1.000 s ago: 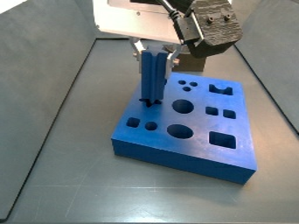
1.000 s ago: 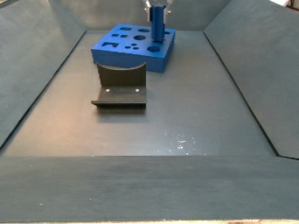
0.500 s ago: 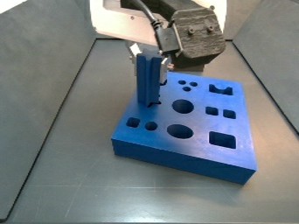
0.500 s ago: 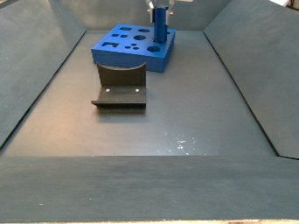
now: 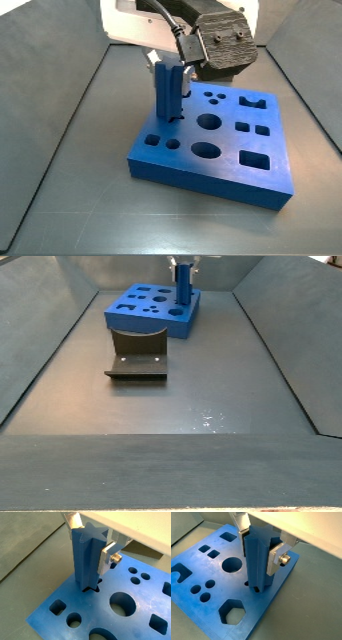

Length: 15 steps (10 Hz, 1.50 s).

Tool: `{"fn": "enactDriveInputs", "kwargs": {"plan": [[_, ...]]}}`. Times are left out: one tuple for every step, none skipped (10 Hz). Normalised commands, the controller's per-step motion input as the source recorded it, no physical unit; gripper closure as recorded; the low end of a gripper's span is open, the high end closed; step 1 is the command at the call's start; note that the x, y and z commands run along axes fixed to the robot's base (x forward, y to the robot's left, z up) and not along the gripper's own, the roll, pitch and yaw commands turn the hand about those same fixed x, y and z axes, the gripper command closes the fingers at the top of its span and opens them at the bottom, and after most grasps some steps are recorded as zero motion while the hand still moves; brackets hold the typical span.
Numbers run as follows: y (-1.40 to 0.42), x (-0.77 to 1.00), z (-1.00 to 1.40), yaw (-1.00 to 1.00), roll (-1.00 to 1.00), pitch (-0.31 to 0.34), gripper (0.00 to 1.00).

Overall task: Pick up the star object. Move up. Move to above the board. Insert the star object.
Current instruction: Insert the star object.

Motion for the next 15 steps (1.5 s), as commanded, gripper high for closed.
{"fn": "enactDriveInputs", "kwargs": {"plan": [[-0.26,0.21,-0.14,0.01,0.37,0.034,1.0],[-0.15,0.16,-0.09,0.0,0.14,0.0,1.0],[0.0,0.0,0.0,0.0,0.03,0.003,1.0],[0.01,0.0,-0.02,0.0,0.0,0.0,1.0],[0.1,0.03,-0.11,0.18,0.0,0.0,1.0],[0.04,0.0,0.0,0.0,0.0,0.0,1.0],[0.04,0.0,-0.07,0.0,0.0,0.0,1.0],[0.0,0.0,-0.05,0.0,0.0,0.0,1.0],[-0.01,0.0,-0.63,0.0,0.1,-0.2,1.0],[0.0,0.0,-1.0,0.0,0.11,-0.214,1.0],[-0.04,0.0,-1.0,-0.04,0.11,-0.214,1.0],[-0.09,0.0,-0.96,-0.4,0.0,-0.246,1.0],[0.0,0.0,-0.17,-0.29,0.07,0.0,1.0],[0.0,-0.06,-0.02,0.0,0.03,0.0,1.0],[0.0,-0.44,-0.31,-0.11,0.11,-0.146,1.0]]}}
